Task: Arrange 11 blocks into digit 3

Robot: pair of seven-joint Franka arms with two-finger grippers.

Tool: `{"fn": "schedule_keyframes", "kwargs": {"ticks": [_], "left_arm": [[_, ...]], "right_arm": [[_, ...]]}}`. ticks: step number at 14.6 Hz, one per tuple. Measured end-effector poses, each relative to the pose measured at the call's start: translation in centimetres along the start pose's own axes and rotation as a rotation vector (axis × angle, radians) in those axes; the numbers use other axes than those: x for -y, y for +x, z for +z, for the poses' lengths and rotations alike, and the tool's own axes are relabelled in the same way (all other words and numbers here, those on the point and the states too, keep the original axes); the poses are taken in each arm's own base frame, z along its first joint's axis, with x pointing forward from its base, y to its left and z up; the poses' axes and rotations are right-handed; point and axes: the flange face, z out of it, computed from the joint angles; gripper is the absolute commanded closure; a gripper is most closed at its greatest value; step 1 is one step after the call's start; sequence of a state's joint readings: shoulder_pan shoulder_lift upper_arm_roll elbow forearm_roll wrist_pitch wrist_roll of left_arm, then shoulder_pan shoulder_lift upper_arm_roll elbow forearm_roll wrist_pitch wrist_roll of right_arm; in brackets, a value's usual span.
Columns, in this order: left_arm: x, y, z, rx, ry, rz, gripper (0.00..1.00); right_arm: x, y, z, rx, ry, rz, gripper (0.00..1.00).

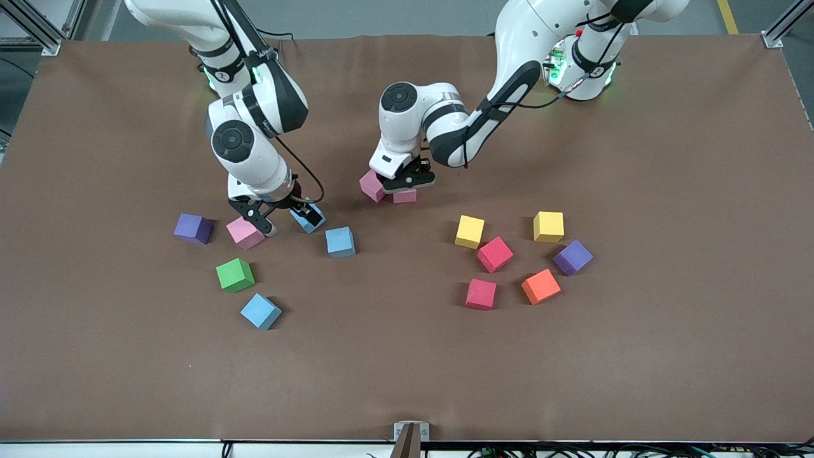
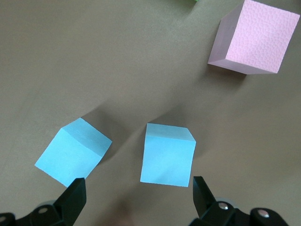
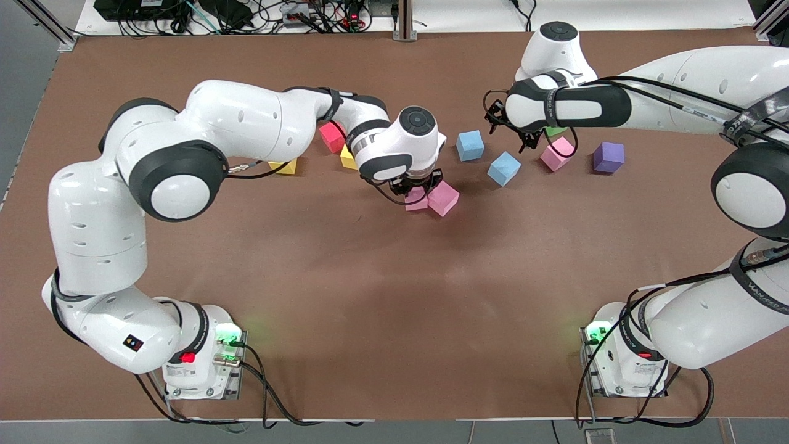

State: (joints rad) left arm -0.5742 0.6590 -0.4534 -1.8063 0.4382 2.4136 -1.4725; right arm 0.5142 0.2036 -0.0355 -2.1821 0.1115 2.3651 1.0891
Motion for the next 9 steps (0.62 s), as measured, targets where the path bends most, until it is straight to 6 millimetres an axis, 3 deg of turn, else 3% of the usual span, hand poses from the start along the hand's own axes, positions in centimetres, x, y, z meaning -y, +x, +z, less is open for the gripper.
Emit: {"fn": "schedule_keyframes", "kwargs": {"ticks": [9], "left_arm": [[-1.19, -0.02, 0.1, 0.006, 0.04, 0.045, 0.7]], "right_arm": [[0.01, -0.44, 0.44, 0.007, -0.006, -0.004, 0.0]]}}
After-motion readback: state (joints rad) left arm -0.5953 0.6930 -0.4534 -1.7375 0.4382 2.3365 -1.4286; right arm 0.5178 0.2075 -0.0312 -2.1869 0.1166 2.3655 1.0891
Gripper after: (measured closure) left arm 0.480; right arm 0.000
